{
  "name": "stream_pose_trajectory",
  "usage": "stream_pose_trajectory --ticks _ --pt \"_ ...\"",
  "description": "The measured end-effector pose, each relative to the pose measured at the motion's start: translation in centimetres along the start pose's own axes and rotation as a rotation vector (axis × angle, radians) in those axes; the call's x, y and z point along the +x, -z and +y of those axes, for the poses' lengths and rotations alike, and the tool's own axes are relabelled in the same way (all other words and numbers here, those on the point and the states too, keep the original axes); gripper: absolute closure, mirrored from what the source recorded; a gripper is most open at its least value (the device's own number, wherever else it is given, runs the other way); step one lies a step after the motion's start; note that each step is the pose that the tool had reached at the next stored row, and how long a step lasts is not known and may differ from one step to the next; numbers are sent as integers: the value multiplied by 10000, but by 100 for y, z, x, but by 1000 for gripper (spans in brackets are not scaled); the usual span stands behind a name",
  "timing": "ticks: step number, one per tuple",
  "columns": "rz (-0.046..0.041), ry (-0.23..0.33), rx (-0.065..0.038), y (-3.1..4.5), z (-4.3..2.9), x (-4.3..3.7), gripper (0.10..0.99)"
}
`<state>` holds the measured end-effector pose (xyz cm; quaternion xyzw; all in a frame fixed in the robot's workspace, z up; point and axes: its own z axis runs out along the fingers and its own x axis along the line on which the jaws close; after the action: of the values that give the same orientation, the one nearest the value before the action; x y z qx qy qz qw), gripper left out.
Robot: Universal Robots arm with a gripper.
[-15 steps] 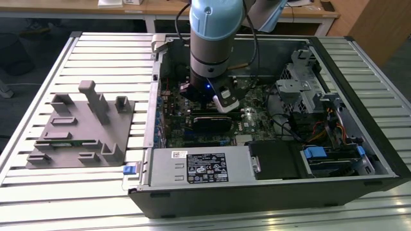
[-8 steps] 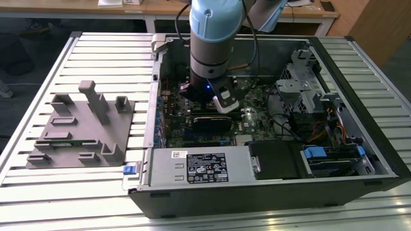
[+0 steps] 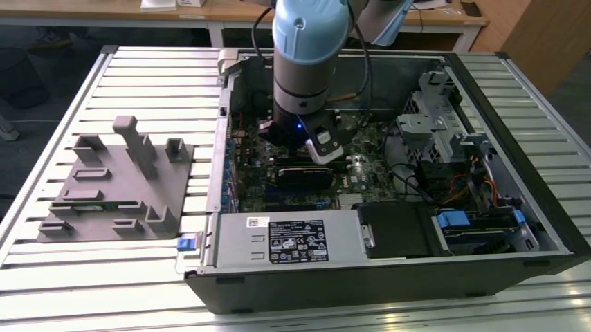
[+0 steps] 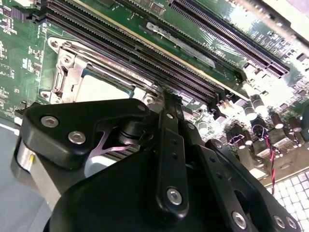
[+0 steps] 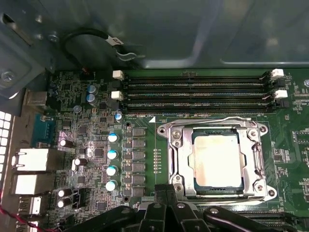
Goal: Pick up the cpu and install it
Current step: 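Install the second cpu locking lever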
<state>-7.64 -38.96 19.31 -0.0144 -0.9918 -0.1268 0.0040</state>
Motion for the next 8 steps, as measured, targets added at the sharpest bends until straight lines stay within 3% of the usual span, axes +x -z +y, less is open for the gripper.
stream_pose_trajectory --ticks 8 --pt "4 0 -45 -14 -4 5 980"
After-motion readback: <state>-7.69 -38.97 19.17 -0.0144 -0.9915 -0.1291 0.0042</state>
